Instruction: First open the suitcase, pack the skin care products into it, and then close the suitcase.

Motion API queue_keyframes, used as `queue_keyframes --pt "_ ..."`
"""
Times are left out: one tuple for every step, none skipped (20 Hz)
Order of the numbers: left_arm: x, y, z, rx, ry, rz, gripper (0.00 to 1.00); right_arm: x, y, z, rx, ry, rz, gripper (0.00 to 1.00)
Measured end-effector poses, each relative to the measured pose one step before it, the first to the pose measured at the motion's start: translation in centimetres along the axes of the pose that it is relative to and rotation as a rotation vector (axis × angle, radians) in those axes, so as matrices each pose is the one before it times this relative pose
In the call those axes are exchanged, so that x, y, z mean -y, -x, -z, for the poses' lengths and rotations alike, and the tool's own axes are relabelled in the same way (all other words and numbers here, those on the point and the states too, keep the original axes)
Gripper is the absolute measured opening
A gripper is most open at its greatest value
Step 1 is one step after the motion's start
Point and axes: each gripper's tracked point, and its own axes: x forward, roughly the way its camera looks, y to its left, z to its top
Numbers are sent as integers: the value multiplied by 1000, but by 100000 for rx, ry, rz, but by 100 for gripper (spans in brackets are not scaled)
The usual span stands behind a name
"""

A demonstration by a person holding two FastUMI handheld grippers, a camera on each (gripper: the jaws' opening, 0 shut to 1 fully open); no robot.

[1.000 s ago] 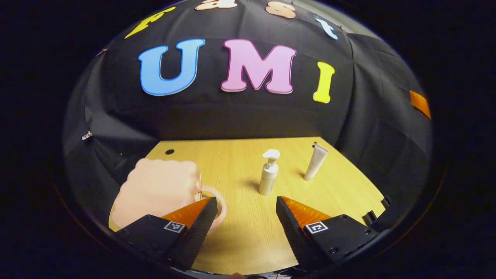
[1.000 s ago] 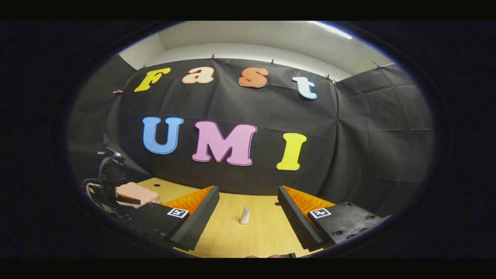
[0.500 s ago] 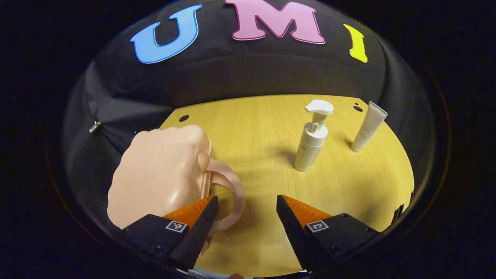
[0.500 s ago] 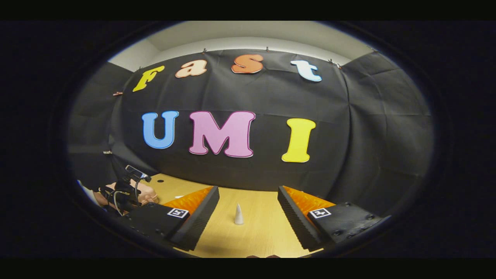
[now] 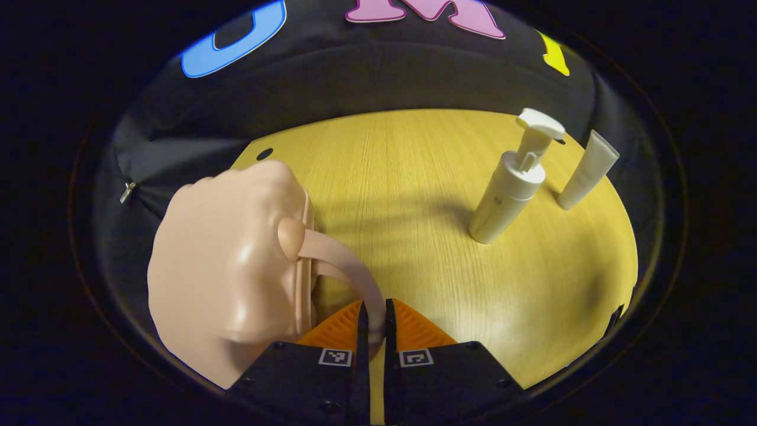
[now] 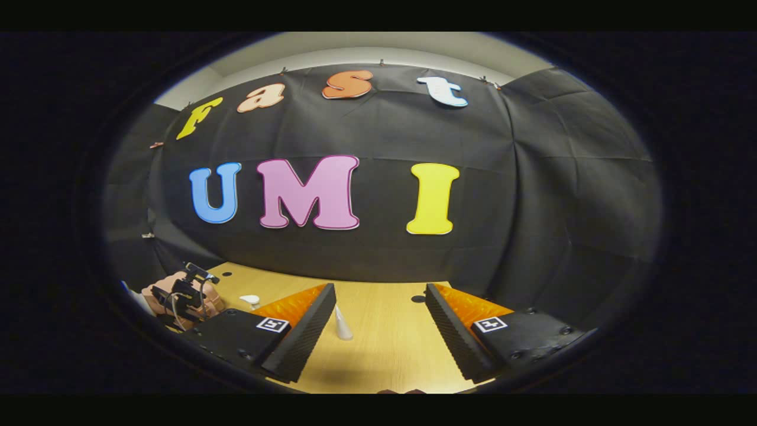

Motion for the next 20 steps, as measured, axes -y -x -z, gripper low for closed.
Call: queue_keyframes --pt "-283 892 -545 123 -1754 72 13 -377 12 115 122 380 787 94" --pt "-418 1008 -648 306 -1479 -288 12 -379 43 88 -209 704 786 97" --pt "-693 1397 -745 1147 -1117 189 13 -516 -9 67 -326 537 368 97" --pt "-387 1488 -809 1848 -270 1566 12 -724 -45 -53 -168 -21 -328 97" --pt "-532 1435 -898 2351 -530 1179 12 -841 -69 -85 217 -309 -552 97" --pt "-635 1496 -761 1537 -1373 1082 12 -895 -131 -248 625 -288 -678 97" --pt "-737 1565 -955 2289 -1603 784 12 -939 -239 -101 315 -92 -836 97" --pt "-992 1555 -826 2182 -1170 629 12 -1006 -260 -86 246 123 -967 97" --pt "-1057 1474 -895 2038 138 662 12 -1032 -208 -58 108 28 -1183 97" --pt "-1170 1351 -939 2174 1298 776 12 -994 -190 -250 249 -100 -1184 97" --pt "-1449 1412 -950 2343 1833 306 12 -956 -172 -276 700 140 -1098 97" --pt "-1578 1147 -911 2166 1674 -103 12 -841 -252 -294 575 284 -771 97" --pt "-1853 867 -1064 2567 1250 -746 12 -703 -194 -69 324 248 -699 97" --pt "-2271 582 -1124 2425 245 -1711 12 -709 -241 -33 25 109 -665 97" --pt "-3124 831 -1082 1574 -286 -3605 12 -618 -288 -62 -107 -5 -400 97" --pt "-3280 336 -861 1257 -894 -5050 12 -617 -188 -5 -420 -242 -512 97" --pt "-3478 16 -721 1027 -2935 -5321 12 -770 -64 267 -631 -278 -716 97" --pt "-3643 -282 -752 1091 -3239 -6262 12 -646 -120 3 -24 381 -458 97" --pt "-3042 -808 184 -1319 -1113 -4256 12 -550 -142 -35 100 841 -156 97" --pt "-2989 -1057 678 -1718 833 -3906 11 -477 -175 103 31 813 62 97"
